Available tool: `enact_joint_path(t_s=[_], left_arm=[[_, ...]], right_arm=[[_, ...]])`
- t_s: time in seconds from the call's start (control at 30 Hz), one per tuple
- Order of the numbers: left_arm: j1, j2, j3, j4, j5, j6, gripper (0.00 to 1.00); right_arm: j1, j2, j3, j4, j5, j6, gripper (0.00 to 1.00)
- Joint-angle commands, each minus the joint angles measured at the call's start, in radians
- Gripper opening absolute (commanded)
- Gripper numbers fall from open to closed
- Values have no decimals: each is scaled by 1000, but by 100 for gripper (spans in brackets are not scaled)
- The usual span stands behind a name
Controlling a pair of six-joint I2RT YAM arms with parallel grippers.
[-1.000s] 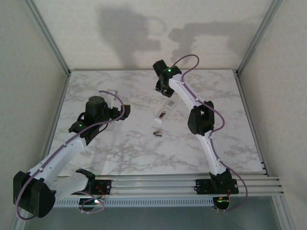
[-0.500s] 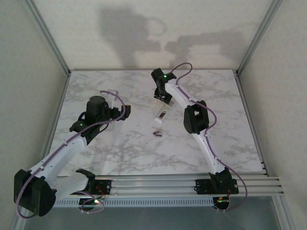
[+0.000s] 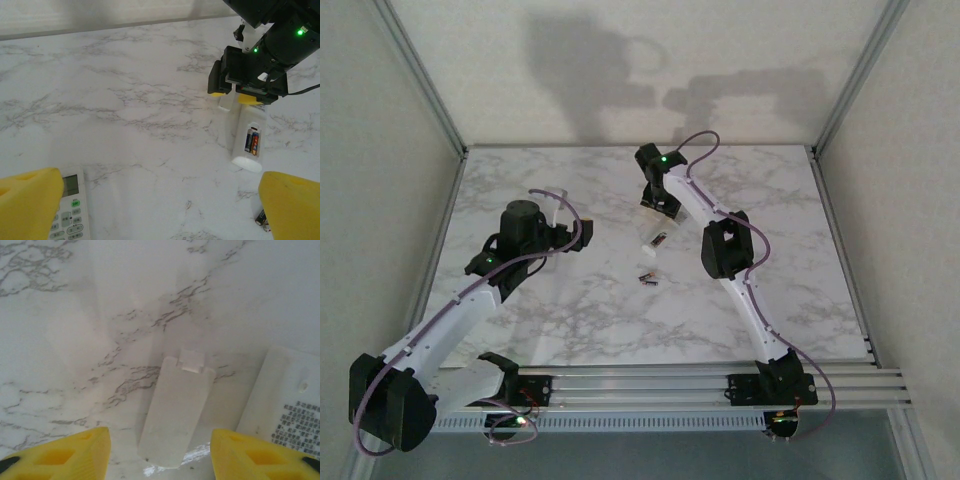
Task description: Load the batteries into the remote control
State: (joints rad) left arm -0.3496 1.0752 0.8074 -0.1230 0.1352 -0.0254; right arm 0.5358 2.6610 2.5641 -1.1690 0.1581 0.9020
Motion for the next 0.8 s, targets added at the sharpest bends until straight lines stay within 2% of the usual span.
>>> enact_joint_path(t_s=[0.0,0.17,0.3,0.47,0.6,0.77], left_arm=[[11,0,-10,26,15,13,100],[12,3,-8,25,17,13,100],[14,3,-8,24,16,11,100],[14,2,-7,24,14,13,100],[15,3,-8,24,14,13,100],[17,4,-6,24,14,11,100]], right_arm=[[-19,55,24,-112,39,15,57],[-24,81,38,-57,-30,22,59],[-25,103,47,-21,-2,7,60],[-20,149,89,-23,25,-38,52],[-18,160,108,-57,42,-65,50],[-18,156,105,-100,0,-82,46]])
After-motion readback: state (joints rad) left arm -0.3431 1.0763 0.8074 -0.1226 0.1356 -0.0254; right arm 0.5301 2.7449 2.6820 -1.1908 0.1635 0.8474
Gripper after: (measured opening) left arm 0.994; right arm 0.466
